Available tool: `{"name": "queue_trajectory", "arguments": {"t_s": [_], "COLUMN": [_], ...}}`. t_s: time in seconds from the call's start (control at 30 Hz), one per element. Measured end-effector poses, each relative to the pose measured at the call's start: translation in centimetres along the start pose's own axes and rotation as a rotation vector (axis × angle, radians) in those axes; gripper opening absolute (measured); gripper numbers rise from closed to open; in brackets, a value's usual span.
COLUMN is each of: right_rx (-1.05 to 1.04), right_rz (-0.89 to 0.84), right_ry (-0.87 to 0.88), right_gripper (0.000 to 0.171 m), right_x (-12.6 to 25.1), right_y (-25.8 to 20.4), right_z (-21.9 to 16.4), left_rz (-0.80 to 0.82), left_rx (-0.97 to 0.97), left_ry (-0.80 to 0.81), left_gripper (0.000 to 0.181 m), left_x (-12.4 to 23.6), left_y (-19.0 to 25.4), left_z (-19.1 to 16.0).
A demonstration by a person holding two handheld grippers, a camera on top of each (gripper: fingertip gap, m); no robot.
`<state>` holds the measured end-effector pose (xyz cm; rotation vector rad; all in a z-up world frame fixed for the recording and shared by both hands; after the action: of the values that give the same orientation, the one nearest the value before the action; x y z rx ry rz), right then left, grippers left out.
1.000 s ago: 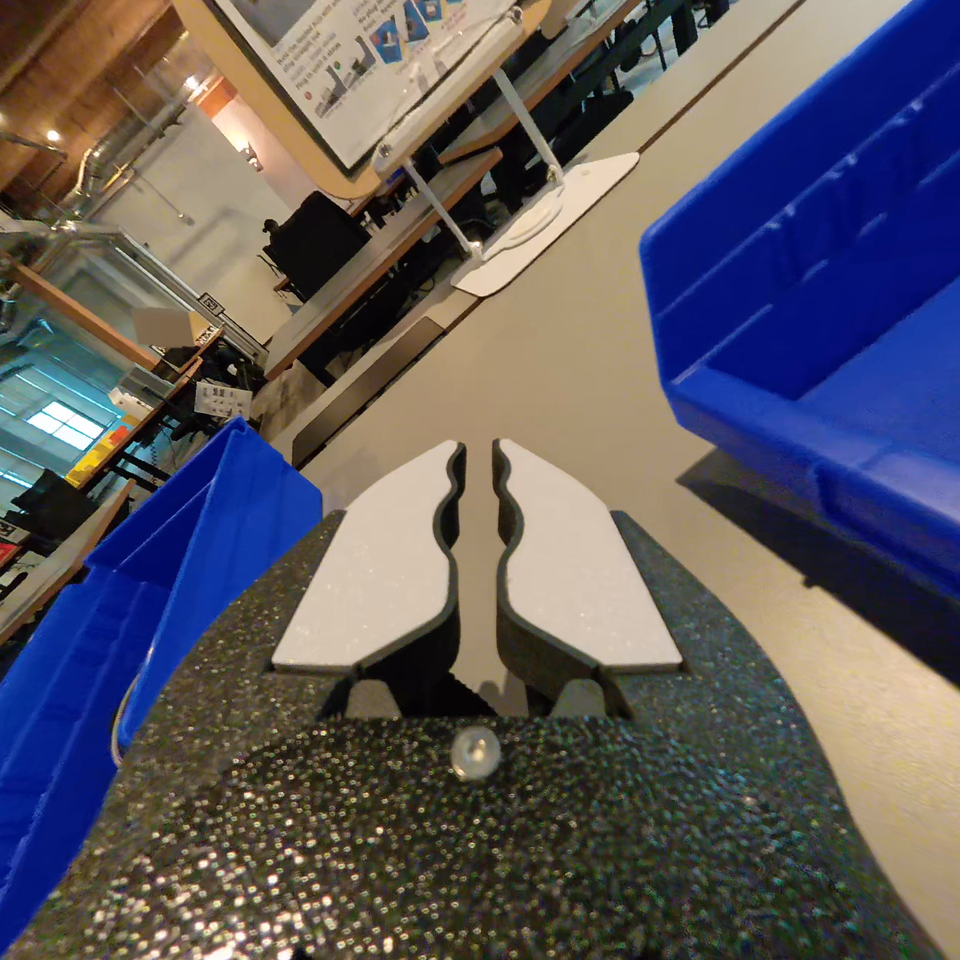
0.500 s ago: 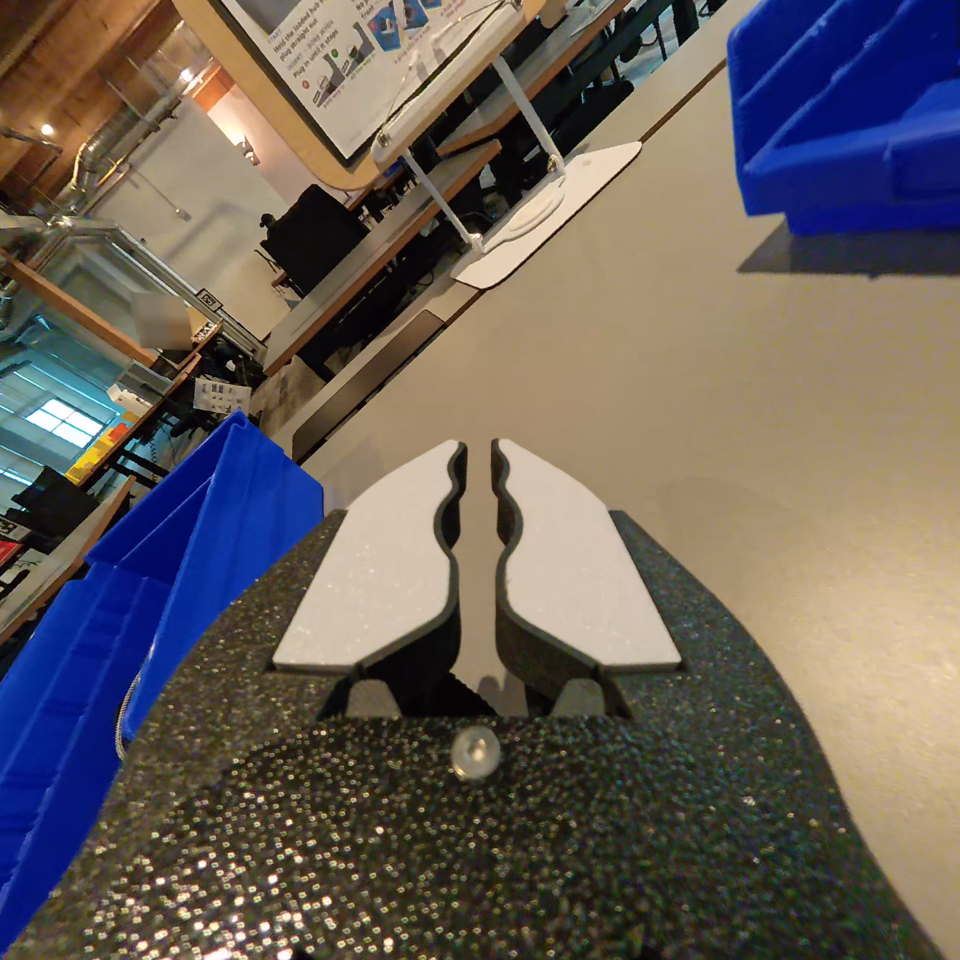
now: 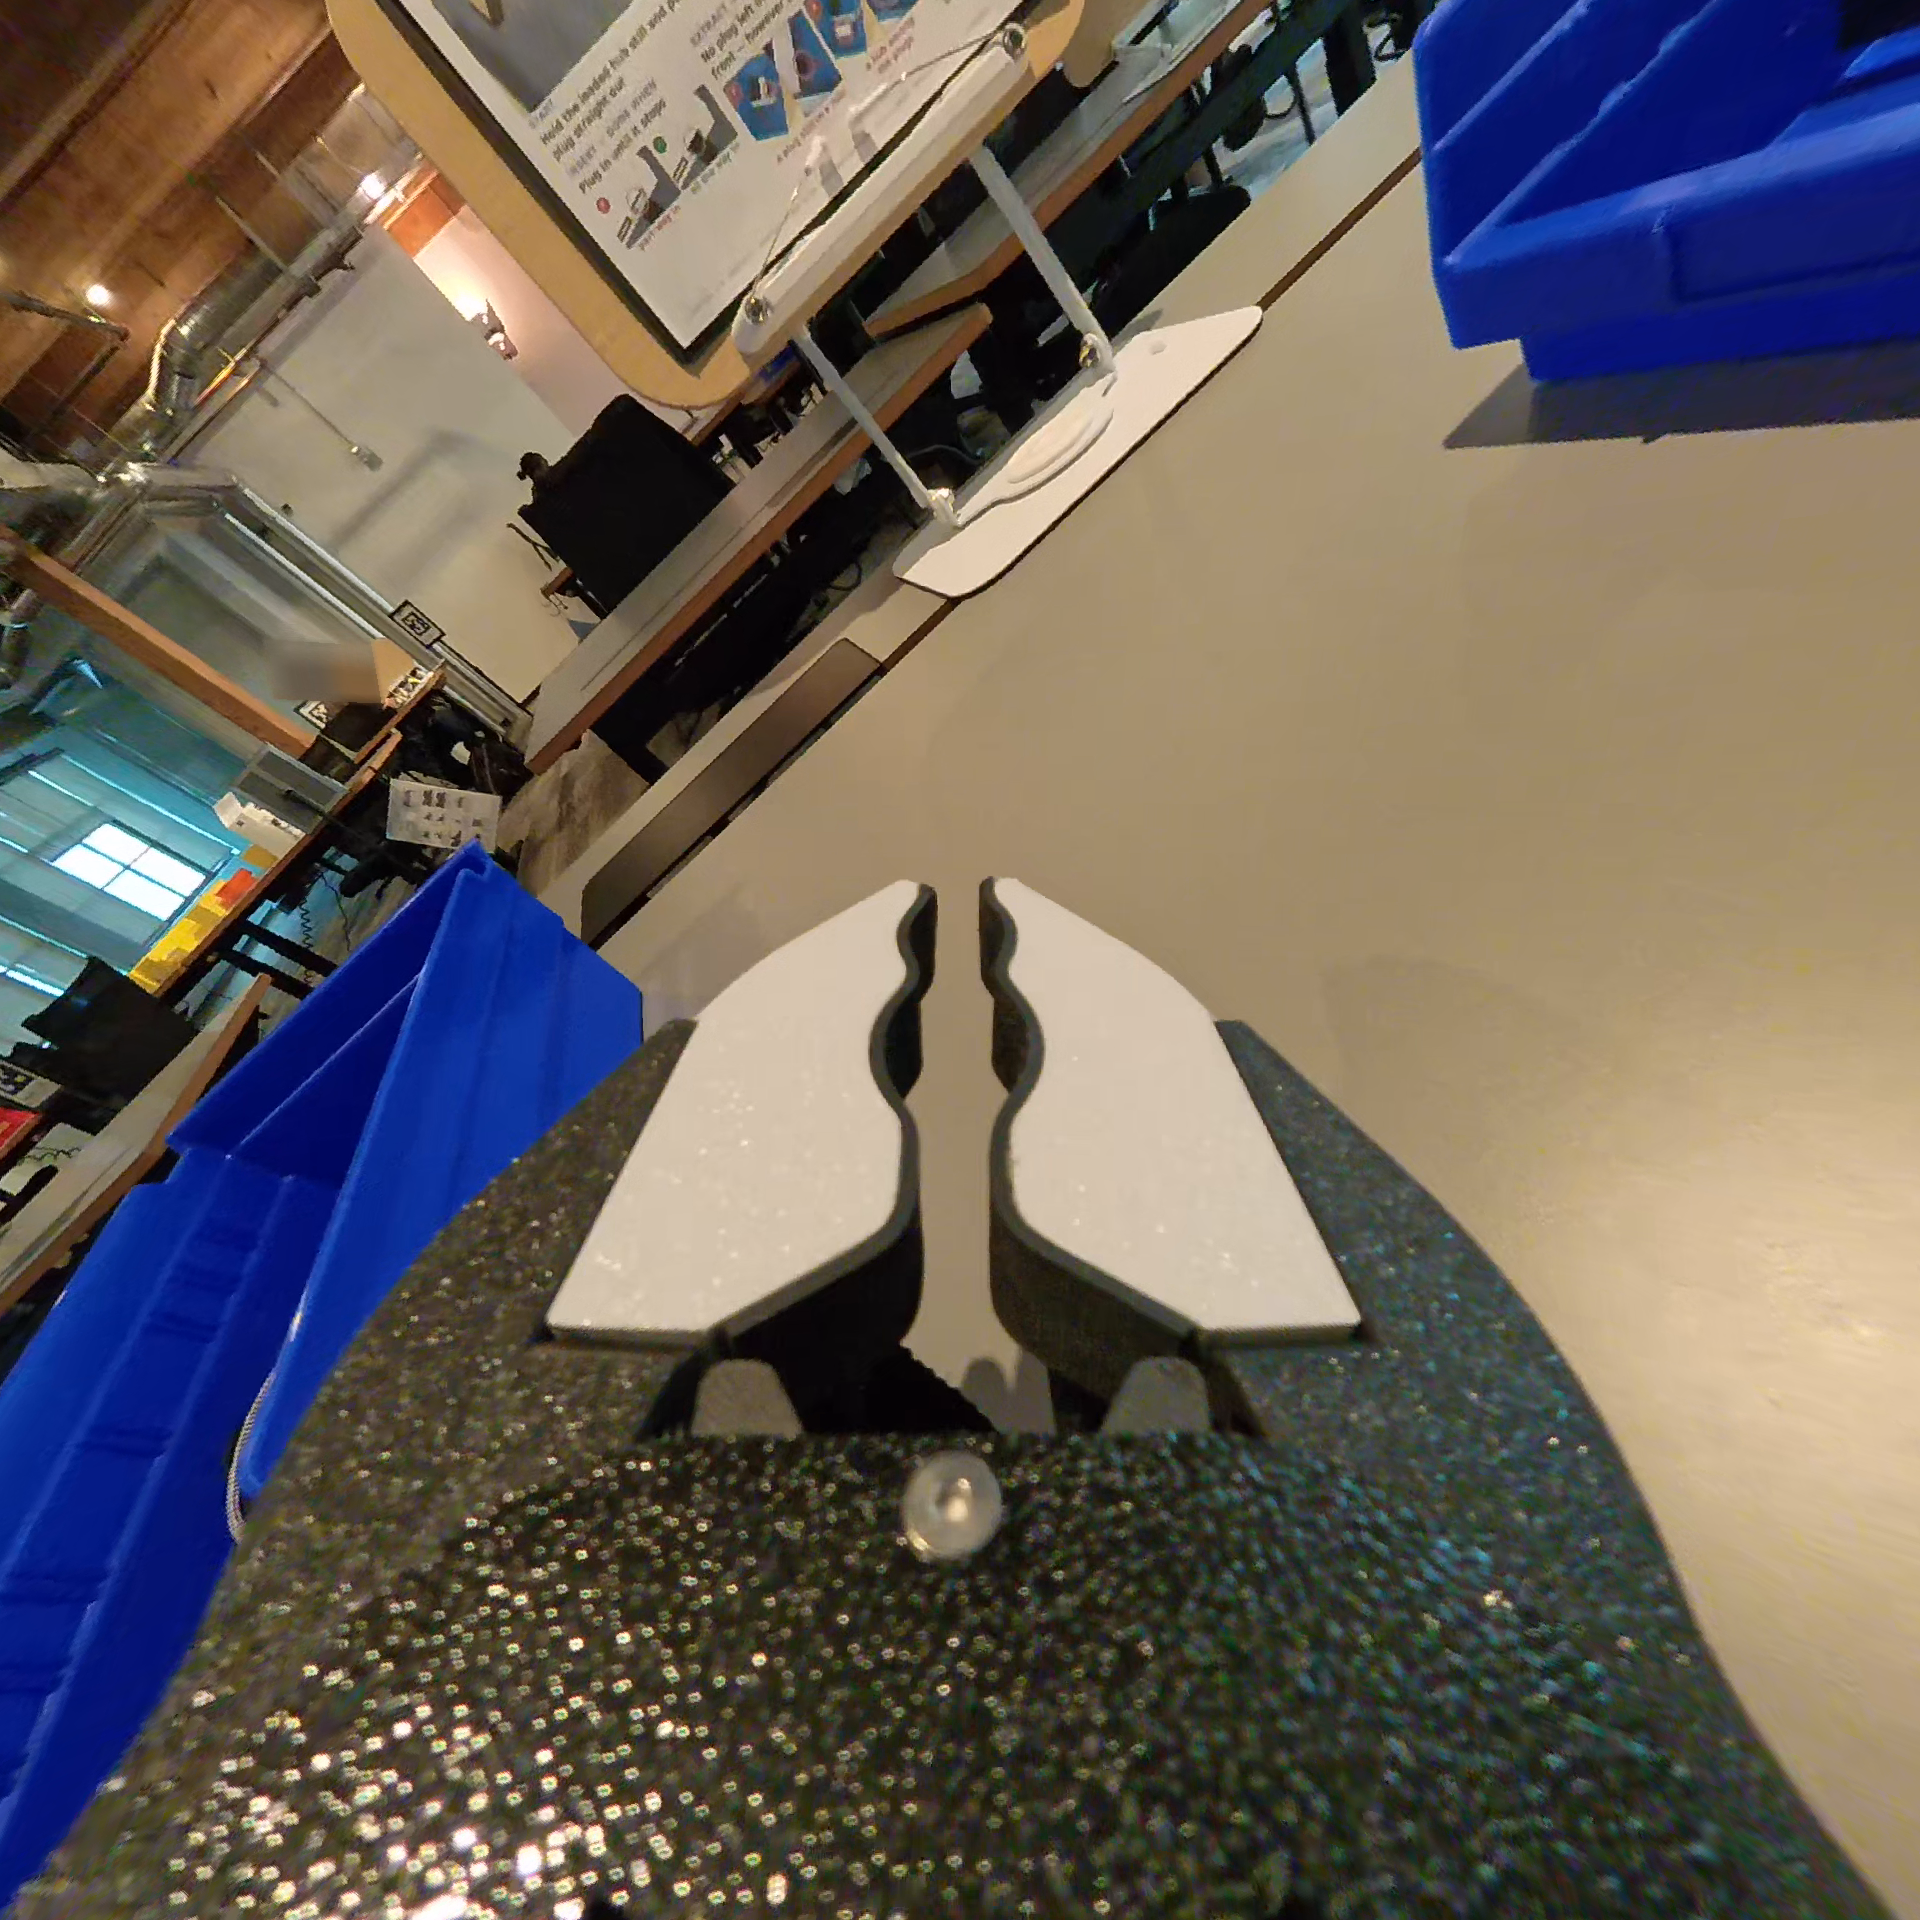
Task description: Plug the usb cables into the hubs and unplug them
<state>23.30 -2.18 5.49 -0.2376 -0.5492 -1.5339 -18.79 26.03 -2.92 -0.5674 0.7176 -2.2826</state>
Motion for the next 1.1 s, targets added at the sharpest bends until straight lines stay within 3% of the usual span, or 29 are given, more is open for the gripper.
{"name": "queue_trajectory", "arguments": {"t_s": [0.23,0.4,0.47,0.57,0.73,0.83,0.93,1.1], "right_rx": [0.008,0.0,-0.017,-0.063,-0.2,-0.287,-0.357,-0.053], "right_rz": [0.173,0.015,-0.028,-0.119,-0.281,-0.208,-0.162,-0.348], "right_ry": [-0.043,-0.213,-0.221,-0.166,-0.116,0.031,0.238,0.346], "right_gripper": [0.015,0.018,0.011,0.015,0.044,0.064,0.073,0.084], "right_x": [-0.1,-3.1,-4.0,-5.4,-7.0,-5.8,-4.3,-5.6], "right_y": [-2.1,0.3,1.7,4.6,8.7,5.8,0.1,-8.9], "right_z": [-2.6,-4.5,-4.9,-4.9,-6.1,-5.4,-3.8,-0.4], "left_rz": [0.01,0.008,0.005,0.002,0.004,0.0,-0.006,-0.004], "left_rx": [0.001,-0.001,-0.004,-0.012,-0.012,-0.007,-0.016,-0.029], "left_ry": [0.012,-0.004,-0.009,-0.013,-0.01,-0.013,-0.017,-0.004], "left_gripper": [0.007,0.007,0.007,0.007,0.007,0.007,0.007,0.007], "left_x": [0.2,0.0,-0.2,-0.2,-0.1,-0.2,-0.3,0.0], "left_y": [0.0,0.0,0.0,0.0,0.1,0.1,0.2,0.5], "left_z": [0.0,-0.2,-0.2,-0.2,-0.2,-0.3,-0.2,0.0]}}
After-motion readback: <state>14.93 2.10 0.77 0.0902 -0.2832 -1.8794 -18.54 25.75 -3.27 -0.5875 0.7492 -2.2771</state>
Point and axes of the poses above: each gripper's, where its closed fingertips meet, x back along the fingers, z out of its top, y = z × x across the jaws, the point moved 7 cm from there along x, back along the fingers, and after that the axes turned 4 degrees about -x, right-handed, at the moved point
